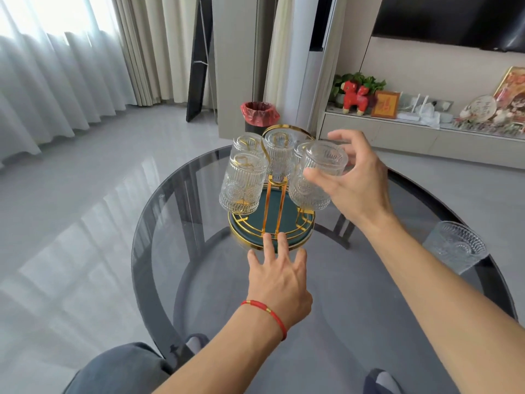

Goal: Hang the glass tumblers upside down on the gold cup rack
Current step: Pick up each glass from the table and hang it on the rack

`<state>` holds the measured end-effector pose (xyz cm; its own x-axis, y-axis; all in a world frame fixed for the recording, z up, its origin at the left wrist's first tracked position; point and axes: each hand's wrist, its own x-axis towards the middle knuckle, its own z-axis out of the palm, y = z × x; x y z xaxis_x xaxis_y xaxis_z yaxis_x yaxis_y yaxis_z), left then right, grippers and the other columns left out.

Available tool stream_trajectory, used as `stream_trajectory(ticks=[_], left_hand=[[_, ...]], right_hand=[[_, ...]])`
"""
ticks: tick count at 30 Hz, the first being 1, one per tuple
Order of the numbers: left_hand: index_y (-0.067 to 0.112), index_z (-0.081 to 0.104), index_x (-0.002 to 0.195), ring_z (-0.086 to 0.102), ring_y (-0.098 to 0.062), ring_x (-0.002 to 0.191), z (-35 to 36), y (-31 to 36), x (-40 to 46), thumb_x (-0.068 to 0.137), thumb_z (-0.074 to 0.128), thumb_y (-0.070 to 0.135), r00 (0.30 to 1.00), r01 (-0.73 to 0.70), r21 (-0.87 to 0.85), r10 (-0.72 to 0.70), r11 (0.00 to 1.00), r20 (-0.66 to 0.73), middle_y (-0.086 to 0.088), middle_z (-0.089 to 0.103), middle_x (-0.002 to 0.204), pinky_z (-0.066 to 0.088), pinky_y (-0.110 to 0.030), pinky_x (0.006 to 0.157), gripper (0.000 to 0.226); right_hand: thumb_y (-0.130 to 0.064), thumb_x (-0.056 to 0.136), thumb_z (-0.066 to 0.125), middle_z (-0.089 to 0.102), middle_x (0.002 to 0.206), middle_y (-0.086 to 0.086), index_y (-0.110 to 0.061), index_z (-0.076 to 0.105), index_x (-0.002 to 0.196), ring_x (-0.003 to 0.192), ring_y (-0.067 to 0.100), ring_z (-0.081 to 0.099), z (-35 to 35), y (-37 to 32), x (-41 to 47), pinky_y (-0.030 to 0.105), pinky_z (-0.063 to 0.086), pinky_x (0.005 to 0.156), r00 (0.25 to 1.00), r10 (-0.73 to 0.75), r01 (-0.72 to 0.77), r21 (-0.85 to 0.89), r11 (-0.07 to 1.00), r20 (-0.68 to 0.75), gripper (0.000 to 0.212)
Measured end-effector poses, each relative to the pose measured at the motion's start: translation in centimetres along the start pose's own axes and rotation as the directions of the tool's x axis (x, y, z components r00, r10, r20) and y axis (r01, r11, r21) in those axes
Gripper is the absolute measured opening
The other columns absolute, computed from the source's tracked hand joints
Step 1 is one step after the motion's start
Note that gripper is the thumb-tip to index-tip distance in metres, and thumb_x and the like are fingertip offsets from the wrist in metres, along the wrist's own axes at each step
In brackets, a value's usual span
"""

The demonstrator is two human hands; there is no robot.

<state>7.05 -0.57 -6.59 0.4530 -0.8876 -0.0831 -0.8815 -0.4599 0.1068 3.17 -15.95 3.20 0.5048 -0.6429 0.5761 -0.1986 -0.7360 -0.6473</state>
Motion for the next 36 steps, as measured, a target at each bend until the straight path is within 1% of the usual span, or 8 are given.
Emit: stream_trajectory(ticks=[2,6,14,19,23,28,32,36], left_hand=[[0.02,0.021,0.156,-0.004,-0.048,0.152,-0.1,0.0,0.0,0.095,0.058,0.038,1.0,0.001,0.01,-0.001,1.0,0.005,-0.022,0.002,0.168,0.018,-0.069,0.116,0.073],[0.021,0.025,0.154,-0.003,-0.047,0.153,-0.3,0.0,0.1,0.095,0.058,0.038,1.0,0.005,-0.003,-0.005,1.0,0.011,-0.021,0.003,0.168,0.019,-0.069,0.116,0.07],[0.028,0.033,0.152,0.002,-0.045,0.153,-0.9,-0.2,0.1,0.094,0.057,0.037,1.0,0.022,-0.029,-0.021,0.999,0.018,-0.017,0.011,0.168,0.025,-0.066,0.115,0.063],[0.025,0.054,0.138,0.045,-0.027,0.132,-1.2,0.3,0.3,0.092,0.057,0.028,0.961,-0.081,-0.21,0.021,0.974,-0.274,-0.001,0.056,0.14,0.045,-0.043,0.101,0.046],[0.021,0.064,0.133,0.055,-0.019,0.124,-1.7,1.5,0.1,0.088,0.064,0.016,0.892,-0.3,-0.463,0.073,0.834,-0.447,0.003,0.065,0.133,0.04,-0.027,0.105,0.045],[0.027,0.063,0.136,0.054,-0.013,0.126,-1.2,2.5,-0.8,0.084,0.067,0.016,0.909,-0.311,-0.582,0.056,0.751,-0.414,0.01,0.062,0.139,0.041,-0.027,0.107,0.053],[0.033,0.057,0.141,0.051,-0.012,0.129,-0.6,2.6,-1.2,0.085,0.068,0.018,0.929,-0.279,-0.597,0.053,0.752,-0.366,0.011,0.058,0.143,0.046,-0.035,0.107,0.06],[0.034,0.055,0.142,0.054,-0.016,0.127,-0.3,2.9,-1.2,0.085,0.069,0.018,0.94,-0.253,-0.611,0.043,0.75,-0.337,0.007,0.059,0.142,0.05,-0.043,0.105,0.061]], right_hand=[[-0.04,0.07,0.089,0.066,0.109,-0.014,-0.03,0.06,0.122,0.097,0.007,0.061,0.8,0.2,-0.2,0.003,0.037,0.076,0.999,-0.018,0.019,-0.033,0.999,0.031,0.06],[-0.037,0.071,0.088,0.066,0.118,-0.009,-0.033,0.059,0.124,0.116,0.019,0.061,1.7,0.9,-0.7,0.025,0.04,0.088,0.997,-0.024,0.031,-0.086,0.996,0.078,0.061],[-0.04,0.083,0.083,0.058,0.143,-0.001,-0.026,0.05,0.142,0.134,0.025,0.048,1.7,1.9,-1.8,0.027,0.033,0.1,0.988,0.01,0.011,-0.131,0.991,0.156,0.069],[-0.038,0.091,0.077,0.045,0.154,0.004,-0.021,0.034,0.154,0.139,0.022,0.043,0.9,2.2,-3.3,0.028,0.034,0.108,0.977,0.004,0.024,-0.131,0.991,0.212,0.079],[-0.035,0.098,0.065,0.049,0.147,0.003,-0.021,0.041,0.149,0.13,0.02,0.051,-2.1,4.3,-5.3,0.037,0.046,0.105,0.985,-0.003,0.029,-0.149,0.988,0.172,0.058],[-0.021,0.089,0.068,0.063,0.128,0.005,-0.016,0.067,0.119,0.122,0.027,0.052,-8.0,9.3,-7.8,0.045,0.041,0.104,0.985,-0.09,0.151,-0.461,0.874,0.15,0.03],[-0.028,0.086,0.075,0.051,0.149,0.016,-0.018,0.065,0.13,0.143,0.038,0.038,-11.3,12.5,-8.2,0.058,0.024,0.115,0.988,0.145,-0.069,-0.688,0.723,0.053,0.047],[-0.031,0.092,0.072,0.01,0.168,0.023,-0.022,0.032,0.16,0.152,0.045,0.013,-11.9,14.3,-8.7,0.058,0.029,0.118,0.903,0.43,-0.351,-0.578,0.737,0.001,0.079]])
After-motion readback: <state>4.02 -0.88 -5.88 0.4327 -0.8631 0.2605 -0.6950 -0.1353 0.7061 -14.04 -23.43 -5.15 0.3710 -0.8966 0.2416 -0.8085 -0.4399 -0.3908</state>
